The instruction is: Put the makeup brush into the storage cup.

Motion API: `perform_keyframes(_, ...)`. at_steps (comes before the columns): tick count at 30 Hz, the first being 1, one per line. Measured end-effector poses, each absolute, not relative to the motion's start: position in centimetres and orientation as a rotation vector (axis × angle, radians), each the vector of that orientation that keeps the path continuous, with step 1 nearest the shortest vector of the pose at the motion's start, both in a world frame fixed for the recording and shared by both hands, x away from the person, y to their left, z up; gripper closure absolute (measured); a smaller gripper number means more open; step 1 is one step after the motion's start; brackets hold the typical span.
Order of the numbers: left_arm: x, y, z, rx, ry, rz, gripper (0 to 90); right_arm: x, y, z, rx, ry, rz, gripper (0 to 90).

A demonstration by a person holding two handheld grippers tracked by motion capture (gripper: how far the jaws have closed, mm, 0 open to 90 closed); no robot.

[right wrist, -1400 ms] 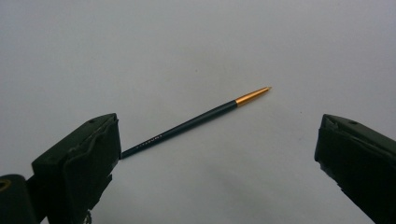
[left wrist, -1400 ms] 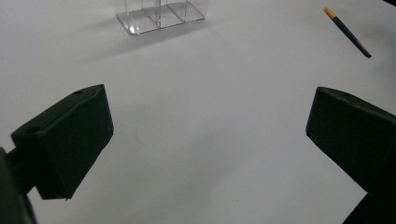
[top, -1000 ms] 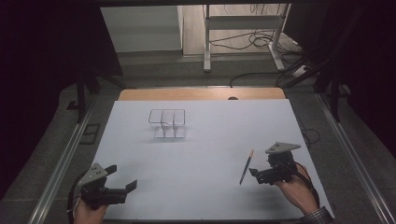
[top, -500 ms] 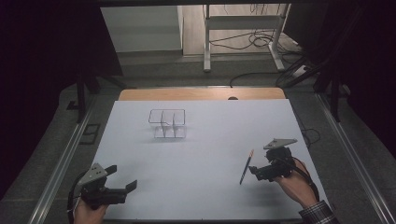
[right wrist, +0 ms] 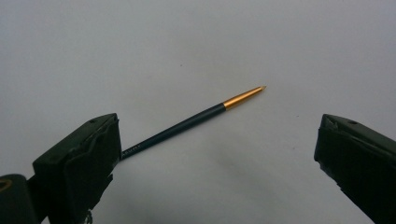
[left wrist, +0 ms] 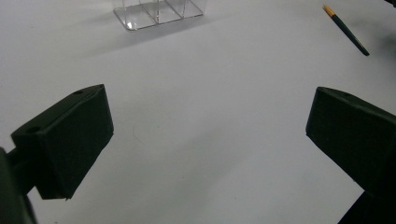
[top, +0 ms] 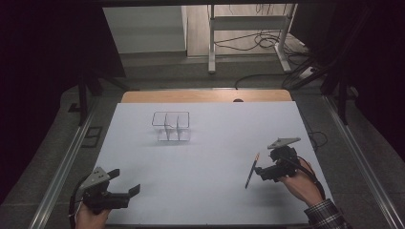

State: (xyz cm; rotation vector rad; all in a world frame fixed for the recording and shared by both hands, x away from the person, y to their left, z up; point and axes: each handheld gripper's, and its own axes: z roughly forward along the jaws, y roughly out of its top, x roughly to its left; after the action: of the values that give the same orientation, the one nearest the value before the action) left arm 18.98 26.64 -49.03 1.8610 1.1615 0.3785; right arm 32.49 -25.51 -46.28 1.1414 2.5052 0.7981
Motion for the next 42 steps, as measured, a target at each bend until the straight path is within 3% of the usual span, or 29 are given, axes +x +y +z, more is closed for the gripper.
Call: perform_keyframes(42,19.1,26.6,-49.2,1.881,1.162,0.366,1.2,35.9,-23.7,-46.2,1.241,2.612,0.537,2.9)
